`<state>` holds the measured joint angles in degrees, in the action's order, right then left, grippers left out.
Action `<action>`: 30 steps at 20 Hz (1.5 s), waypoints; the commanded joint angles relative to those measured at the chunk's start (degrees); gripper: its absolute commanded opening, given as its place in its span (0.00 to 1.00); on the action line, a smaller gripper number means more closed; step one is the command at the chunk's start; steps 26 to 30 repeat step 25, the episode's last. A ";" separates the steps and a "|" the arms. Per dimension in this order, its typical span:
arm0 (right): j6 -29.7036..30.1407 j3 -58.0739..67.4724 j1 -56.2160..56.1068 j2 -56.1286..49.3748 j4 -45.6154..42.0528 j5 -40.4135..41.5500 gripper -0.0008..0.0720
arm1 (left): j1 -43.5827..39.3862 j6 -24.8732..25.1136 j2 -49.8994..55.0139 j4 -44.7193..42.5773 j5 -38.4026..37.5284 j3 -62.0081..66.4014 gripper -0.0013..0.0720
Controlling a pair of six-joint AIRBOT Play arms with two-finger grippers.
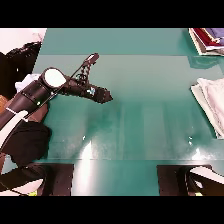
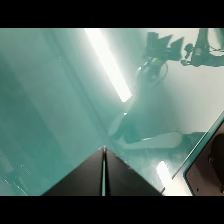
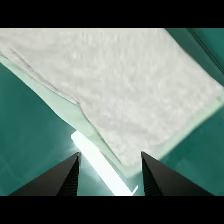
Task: Fold the shirts.
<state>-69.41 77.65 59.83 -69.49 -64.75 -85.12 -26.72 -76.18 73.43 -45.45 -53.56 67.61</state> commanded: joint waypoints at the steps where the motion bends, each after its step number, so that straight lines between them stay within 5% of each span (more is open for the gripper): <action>1: -1.11 -2.51 4.44 2.73 0.46 -0.42 0.64 | -0.02 0.13 0.02 0.00 -0.04 0.07 0.05; 6: -1.20 -2.51 -7.78 4.61 17.05 0.15 0.63 | -0.02 0.07 0.00 0.15 -0.52 0.07 0.05; 14: -1.20 -2.49 -47.04 7.02 18.47 4.20 0.62 | -0.02 0.07 -0.04 0.50 2.14 0.07 0.05; 15: -1.20 -2.49 -50.42 7.04 18.43 4.83 0.54 | -0.02 0.07 -0.04 0.52 2.16 0.07 0.05; 17: -1.14 -2.49 -55.89 7.04 17.99 6.23 0.10 | -0.02 0.07 -0.04 0.52 2.14 0.07 0.05; 18: -1.01 -2.51 -57.81 7.04 18.03 6.80 0.03 | -0.02 0.07 -0.04 0.52 2.14 0.07 0.05; 30: -1.03 -2.49 -60.65 7.06 18.10 6.56 0.03 | -0.02 0.07 -0.04 0.52 2.14 0.07 0.05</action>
